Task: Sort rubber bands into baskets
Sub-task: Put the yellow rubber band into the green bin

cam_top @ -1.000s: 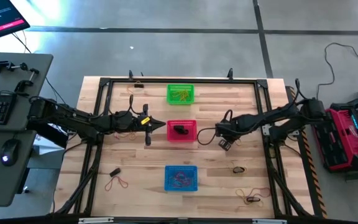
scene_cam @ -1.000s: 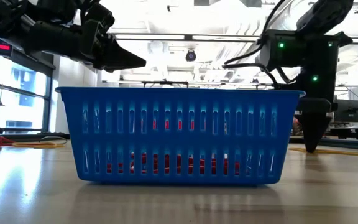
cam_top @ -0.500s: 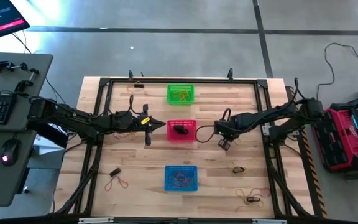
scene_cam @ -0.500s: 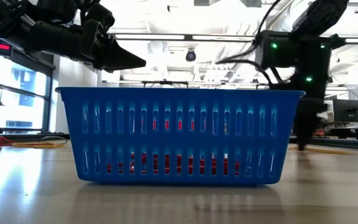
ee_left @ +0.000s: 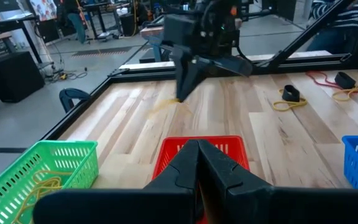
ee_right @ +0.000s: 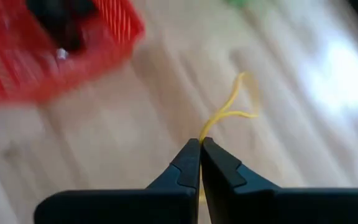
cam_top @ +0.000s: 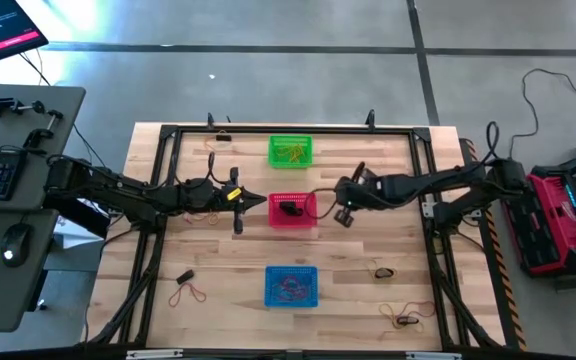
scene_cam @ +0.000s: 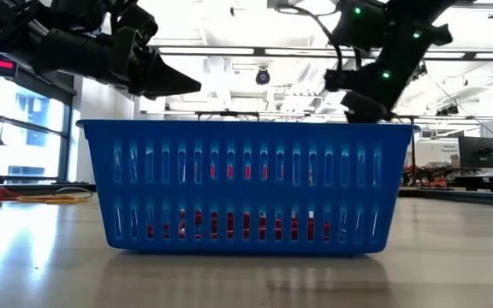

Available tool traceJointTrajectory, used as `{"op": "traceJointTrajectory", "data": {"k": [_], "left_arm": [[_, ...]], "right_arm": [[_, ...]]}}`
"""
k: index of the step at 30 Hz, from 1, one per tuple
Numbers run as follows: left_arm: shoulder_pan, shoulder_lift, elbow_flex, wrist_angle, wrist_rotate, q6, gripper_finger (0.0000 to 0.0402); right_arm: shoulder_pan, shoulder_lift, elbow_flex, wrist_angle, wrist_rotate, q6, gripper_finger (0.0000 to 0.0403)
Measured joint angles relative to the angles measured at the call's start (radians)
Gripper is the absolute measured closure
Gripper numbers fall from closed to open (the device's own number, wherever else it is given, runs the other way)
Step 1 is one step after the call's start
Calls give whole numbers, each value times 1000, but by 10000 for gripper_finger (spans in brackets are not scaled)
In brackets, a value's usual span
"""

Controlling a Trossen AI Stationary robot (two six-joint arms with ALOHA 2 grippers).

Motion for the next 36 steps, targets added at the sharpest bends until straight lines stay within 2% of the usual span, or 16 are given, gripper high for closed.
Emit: {"op": "traceJointTrajectory", "data": {"k": [11,17,26,36], "left_arm": [[0,0,0,-1,0,-8,402],[0,0,0,-1,0,-9,402],[0,0,0,-1,0,-9,402],[0,0,0,-1,0,-16,401]], "right_arm": [[-132,0,0,391,1,-261,403],[-227,5,0,530,-79,-322,403],[-305,118,132,518,-128,-415,403],[-380,346,368,454,-235,-515,403]]}}
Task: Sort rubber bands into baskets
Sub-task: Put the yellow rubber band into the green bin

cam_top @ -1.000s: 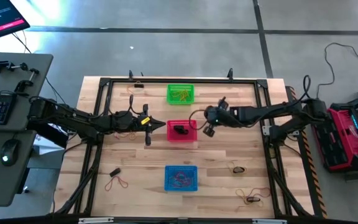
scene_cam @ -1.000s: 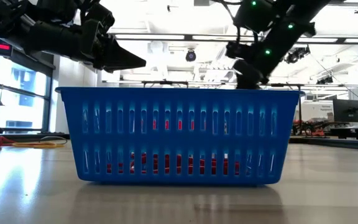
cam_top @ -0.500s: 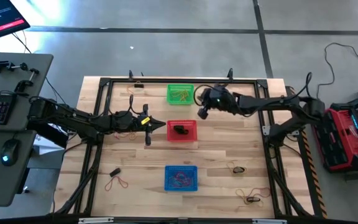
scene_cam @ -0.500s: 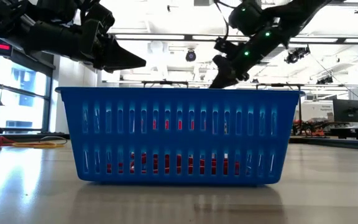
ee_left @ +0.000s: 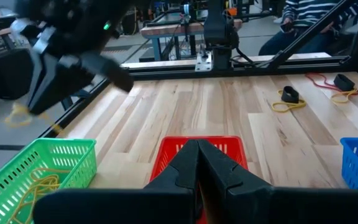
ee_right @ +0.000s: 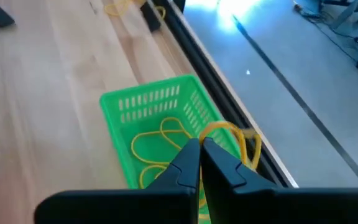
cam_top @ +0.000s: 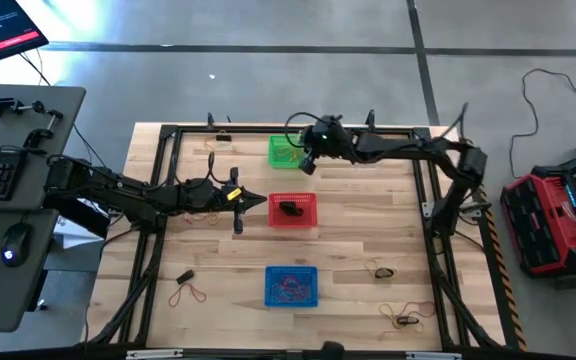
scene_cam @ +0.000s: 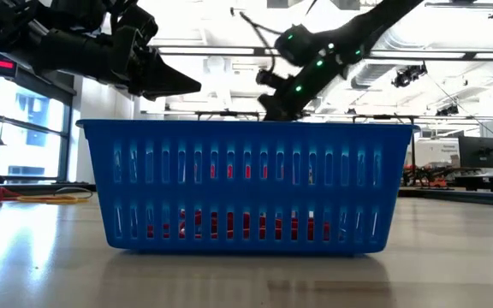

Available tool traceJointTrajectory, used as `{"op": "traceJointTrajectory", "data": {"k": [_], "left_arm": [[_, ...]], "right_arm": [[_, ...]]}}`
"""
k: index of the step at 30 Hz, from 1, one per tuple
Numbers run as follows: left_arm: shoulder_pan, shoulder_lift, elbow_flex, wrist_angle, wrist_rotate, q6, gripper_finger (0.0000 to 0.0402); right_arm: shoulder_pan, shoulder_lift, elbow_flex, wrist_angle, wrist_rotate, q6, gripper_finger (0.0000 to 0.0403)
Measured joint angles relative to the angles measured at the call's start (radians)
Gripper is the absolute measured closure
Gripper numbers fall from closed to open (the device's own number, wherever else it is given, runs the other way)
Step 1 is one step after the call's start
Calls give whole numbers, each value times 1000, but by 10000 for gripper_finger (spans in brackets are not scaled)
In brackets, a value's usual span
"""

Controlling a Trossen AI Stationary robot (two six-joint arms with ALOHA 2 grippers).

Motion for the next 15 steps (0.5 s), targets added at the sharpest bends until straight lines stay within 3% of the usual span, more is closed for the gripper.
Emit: {"op": "traceJointTrajectory", "data": {"k": [8,15], "left_arm": [[0,0,0,-2,7,0,402],[0,0,0,-6,8,0,402]], "right_arm": [[-21,160,131,-54,-69,-34,403],[-26,193,156,-96,-82,-42,403]]}}
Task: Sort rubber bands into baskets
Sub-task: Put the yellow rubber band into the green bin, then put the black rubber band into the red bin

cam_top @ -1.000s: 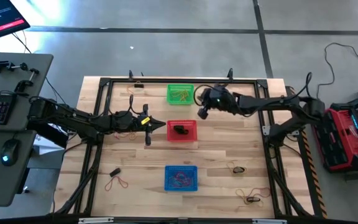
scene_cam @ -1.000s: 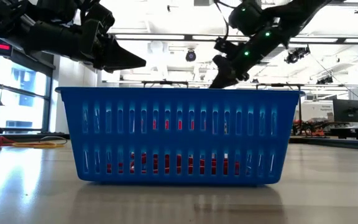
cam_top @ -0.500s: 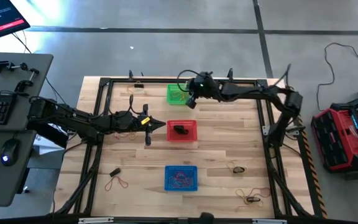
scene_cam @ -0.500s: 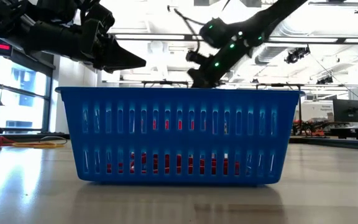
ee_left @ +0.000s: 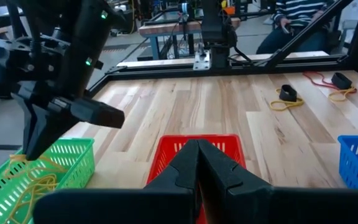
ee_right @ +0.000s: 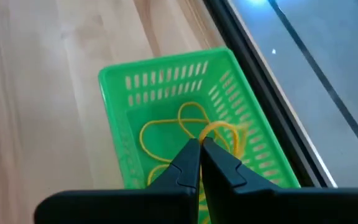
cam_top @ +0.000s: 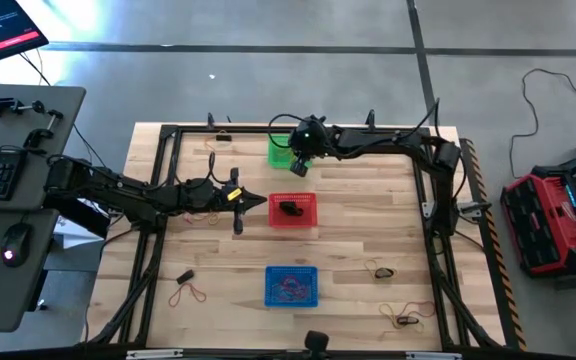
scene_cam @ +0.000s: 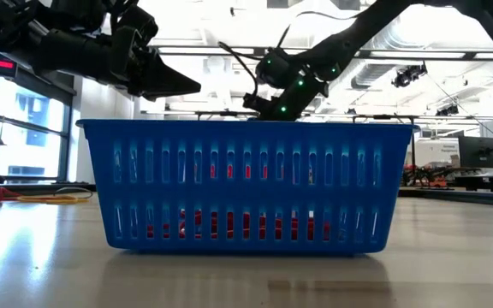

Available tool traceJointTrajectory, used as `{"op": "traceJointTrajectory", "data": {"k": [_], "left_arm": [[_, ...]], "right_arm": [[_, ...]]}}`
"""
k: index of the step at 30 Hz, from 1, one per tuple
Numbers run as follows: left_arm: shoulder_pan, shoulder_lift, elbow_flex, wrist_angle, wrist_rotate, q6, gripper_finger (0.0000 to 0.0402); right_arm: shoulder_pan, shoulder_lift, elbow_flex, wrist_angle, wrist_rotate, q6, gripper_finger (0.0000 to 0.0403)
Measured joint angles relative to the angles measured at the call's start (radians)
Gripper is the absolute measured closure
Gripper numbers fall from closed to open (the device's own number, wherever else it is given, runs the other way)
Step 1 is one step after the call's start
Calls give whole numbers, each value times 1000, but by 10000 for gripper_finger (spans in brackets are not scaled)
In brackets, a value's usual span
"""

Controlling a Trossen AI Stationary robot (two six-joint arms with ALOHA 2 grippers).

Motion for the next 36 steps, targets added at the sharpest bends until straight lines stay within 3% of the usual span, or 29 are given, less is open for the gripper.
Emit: {"op": "traceJointTrajectory", "data": {"k": [6,12,26,31,36], "left_arm": [[0,0,0,-1,0,0,402],[0,0,0,-1,0,0,402],[0,0,0,-2,0,23,401],[0,0,-1,-21,-15,28,402],[0,-3,-1,-18,-16,52,401]], "right_arm": [[-15,0,-2,-43,-75,23,403],[-17,0,-2,-55,-78,53,393],[-28,0,-3,-62,-40,105,292],[-29,-17,1,-106,-7,74,301],[-26,-65,14,-144,-1,79,350]]}}
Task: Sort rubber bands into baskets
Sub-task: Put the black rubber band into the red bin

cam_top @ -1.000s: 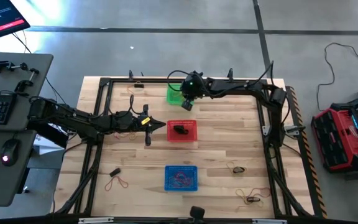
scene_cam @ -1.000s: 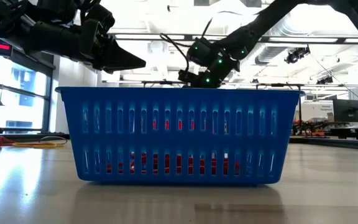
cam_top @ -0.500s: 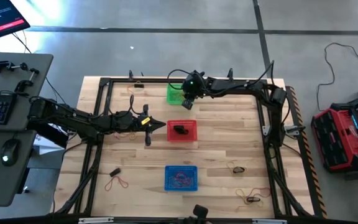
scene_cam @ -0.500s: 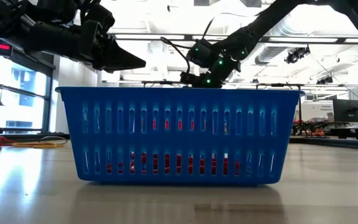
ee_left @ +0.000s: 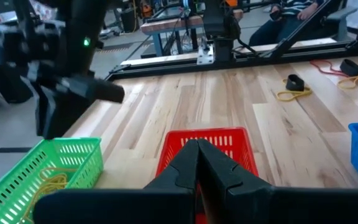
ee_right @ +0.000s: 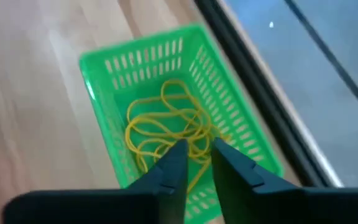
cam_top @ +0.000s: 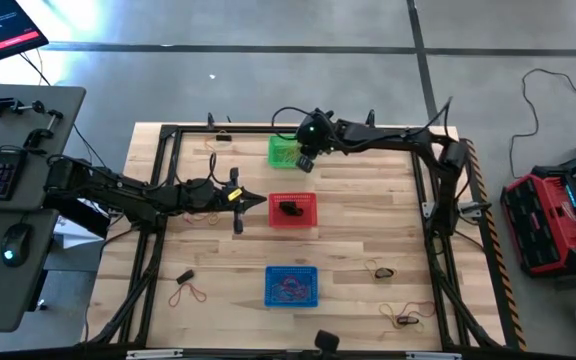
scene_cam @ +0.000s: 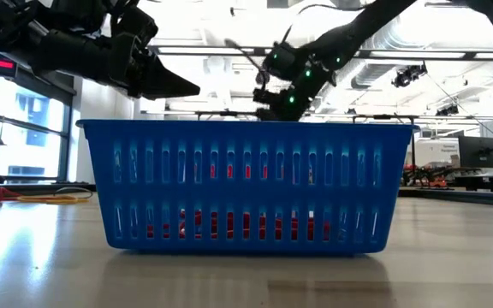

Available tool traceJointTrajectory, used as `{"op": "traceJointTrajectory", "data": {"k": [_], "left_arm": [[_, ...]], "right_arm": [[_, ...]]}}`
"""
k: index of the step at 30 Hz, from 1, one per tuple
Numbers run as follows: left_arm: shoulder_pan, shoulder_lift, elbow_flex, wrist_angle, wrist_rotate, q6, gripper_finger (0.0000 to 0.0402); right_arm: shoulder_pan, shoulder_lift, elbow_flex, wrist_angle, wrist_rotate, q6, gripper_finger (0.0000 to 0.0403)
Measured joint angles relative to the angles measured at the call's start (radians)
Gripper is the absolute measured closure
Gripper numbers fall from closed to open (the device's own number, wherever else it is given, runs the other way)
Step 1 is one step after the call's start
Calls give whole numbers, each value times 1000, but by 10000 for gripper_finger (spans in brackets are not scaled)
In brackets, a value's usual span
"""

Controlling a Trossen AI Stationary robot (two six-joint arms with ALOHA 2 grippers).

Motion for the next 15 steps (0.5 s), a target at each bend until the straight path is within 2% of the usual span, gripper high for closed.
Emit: {"op": "traceJointTrajectory", "data": {"k": [4,15], "left_arm": [[-1,-3,0,0,-3,0,402],[-5,-3,0,16,-4,2,401]], "right_arm": [[10,-44,-1,4,-1,0,396],[68,-50,-5,45,-10,27,402]]}}
